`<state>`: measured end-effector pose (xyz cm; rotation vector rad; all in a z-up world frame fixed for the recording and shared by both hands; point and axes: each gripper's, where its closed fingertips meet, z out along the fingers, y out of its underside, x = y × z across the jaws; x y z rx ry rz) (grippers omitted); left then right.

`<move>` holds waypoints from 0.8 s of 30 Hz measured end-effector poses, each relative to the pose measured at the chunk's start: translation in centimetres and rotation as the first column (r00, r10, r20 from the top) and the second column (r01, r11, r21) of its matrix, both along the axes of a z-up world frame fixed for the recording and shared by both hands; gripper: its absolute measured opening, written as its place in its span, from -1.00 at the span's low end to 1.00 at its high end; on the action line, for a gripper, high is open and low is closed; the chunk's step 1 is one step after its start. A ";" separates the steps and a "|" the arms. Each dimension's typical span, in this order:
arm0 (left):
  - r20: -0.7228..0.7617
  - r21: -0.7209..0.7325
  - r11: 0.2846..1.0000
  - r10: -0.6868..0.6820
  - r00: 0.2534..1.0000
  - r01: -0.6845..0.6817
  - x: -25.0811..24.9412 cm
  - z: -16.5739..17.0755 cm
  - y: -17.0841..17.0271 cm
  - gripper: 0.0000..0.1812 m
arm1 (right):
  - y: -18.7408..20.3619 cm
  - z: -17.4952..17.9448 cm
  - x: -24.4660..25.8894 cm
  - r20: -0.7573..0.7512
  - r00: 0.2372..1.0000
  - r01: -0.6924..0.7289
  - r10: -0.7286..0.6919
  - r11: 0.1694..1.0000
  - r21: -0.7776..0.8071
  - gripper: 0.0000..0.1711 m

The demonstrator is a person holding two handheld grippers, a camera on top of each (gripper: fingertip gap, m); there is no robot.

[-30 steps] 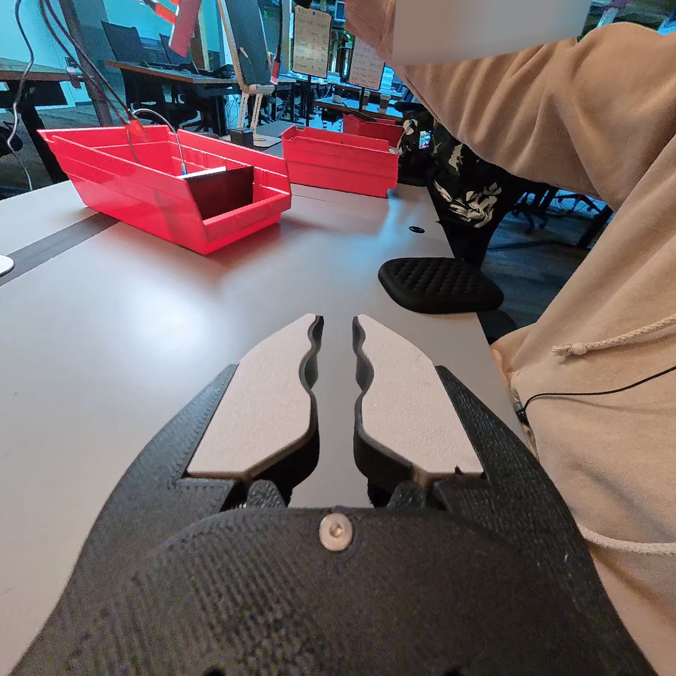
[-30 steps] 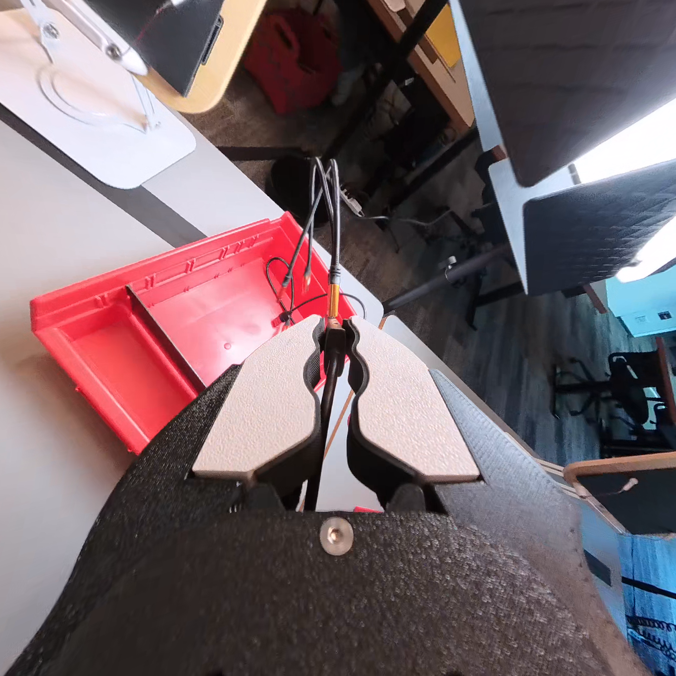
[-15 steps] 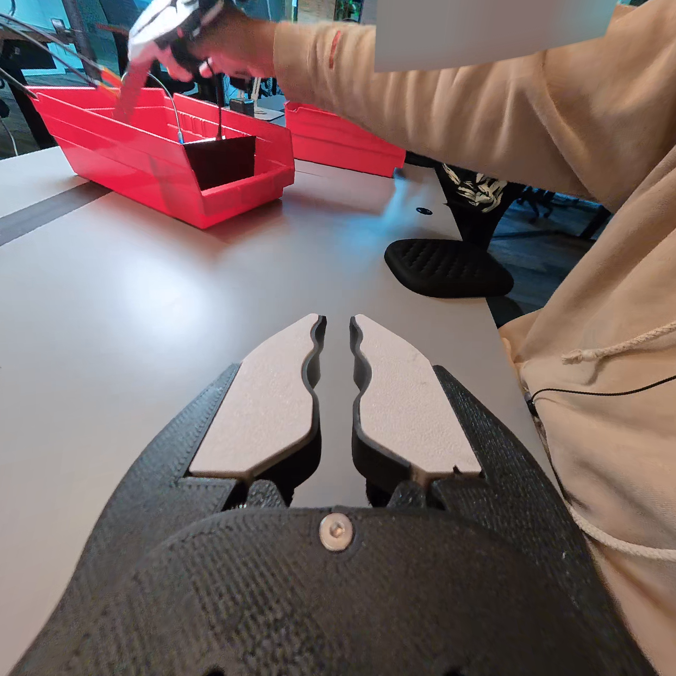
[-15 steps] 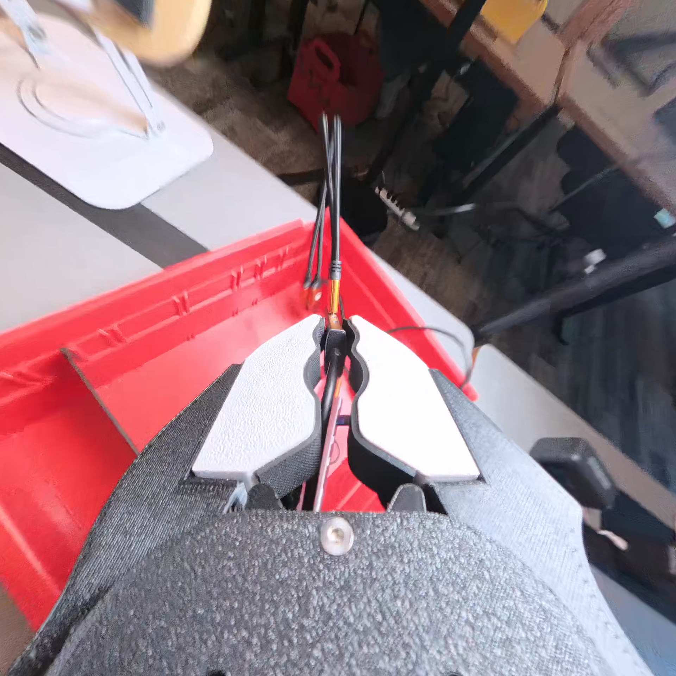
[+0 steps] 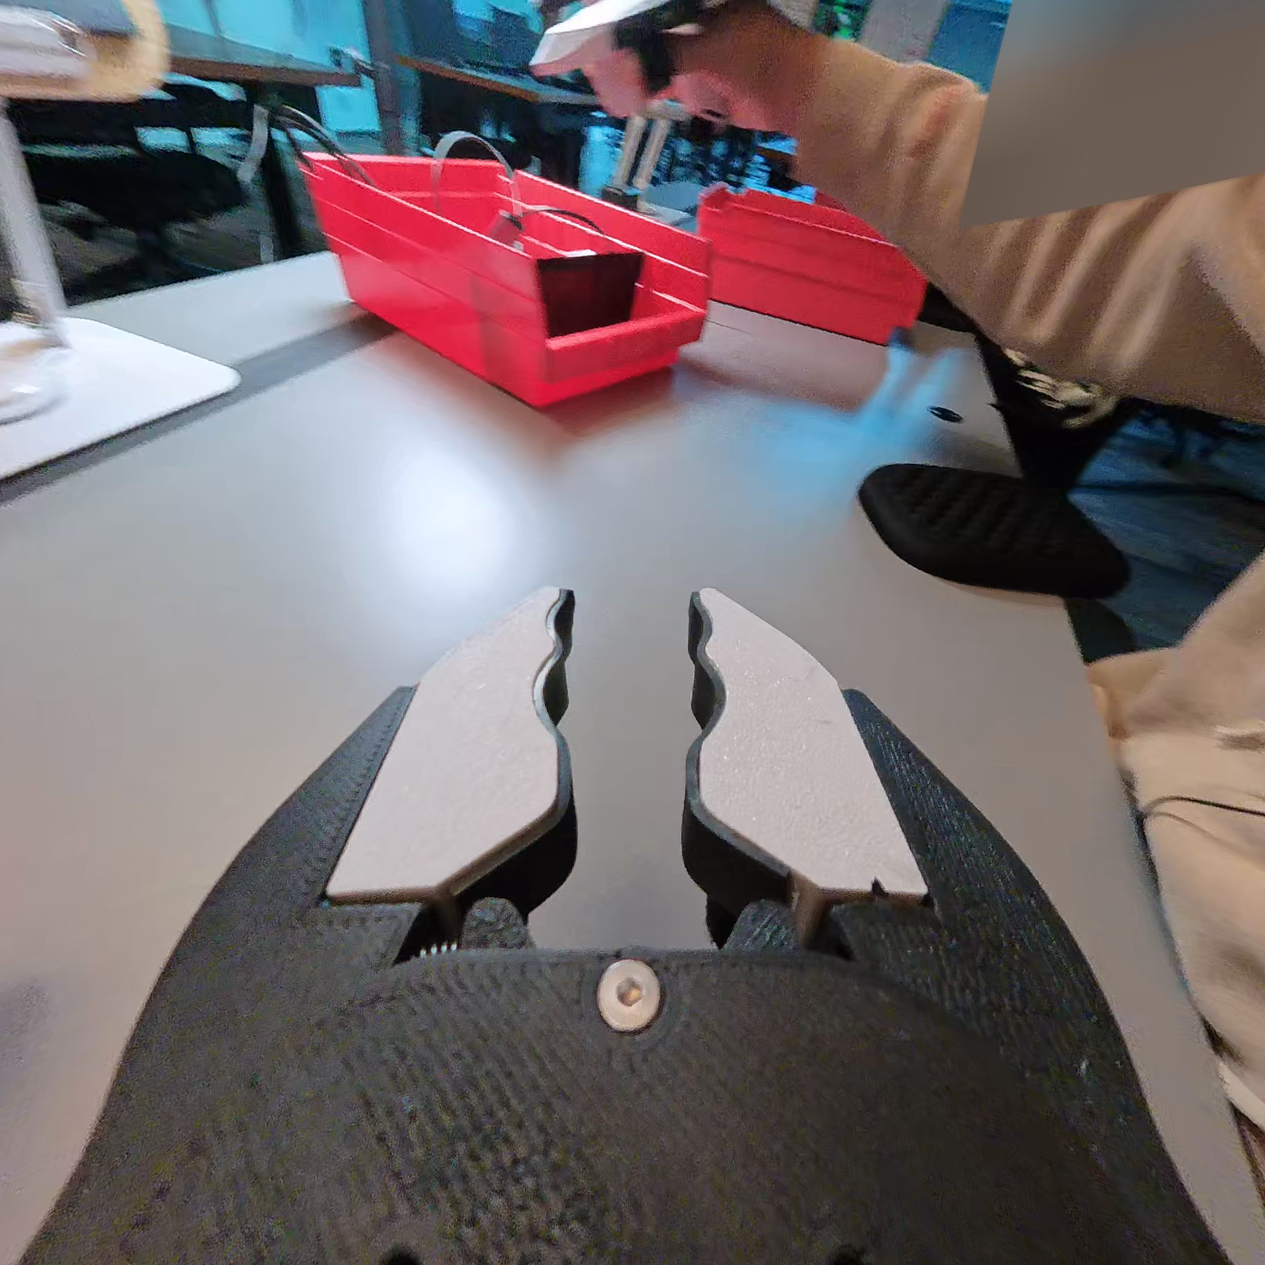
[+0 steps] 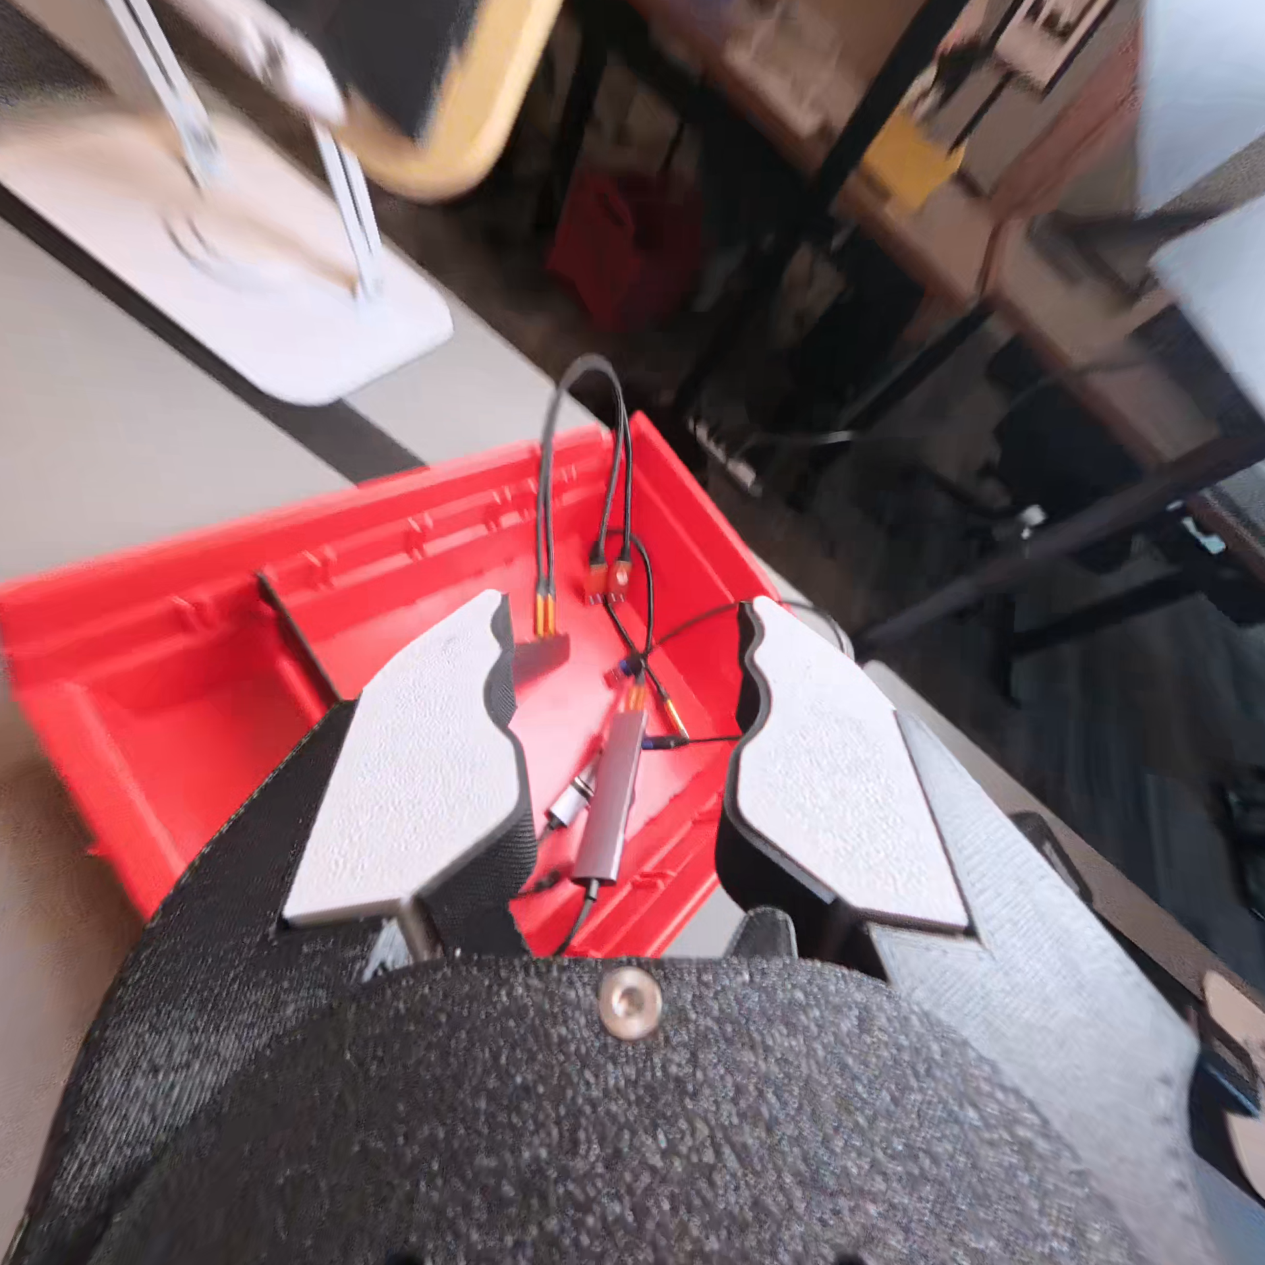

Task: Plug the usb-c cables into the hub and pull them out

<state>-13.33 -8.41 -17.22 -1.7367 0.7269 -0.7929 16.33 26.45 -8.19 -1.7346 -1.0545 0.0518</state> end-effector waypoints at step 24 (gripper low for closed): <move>-0.945 0.083 0.940 0.180 0.274 -0.330 -23.2 -8.7 4.6 -0.67 | -11.8 -16.7 -3.2 0.647 0.695 -0.175 0.314 0.946 -0.272 -0.65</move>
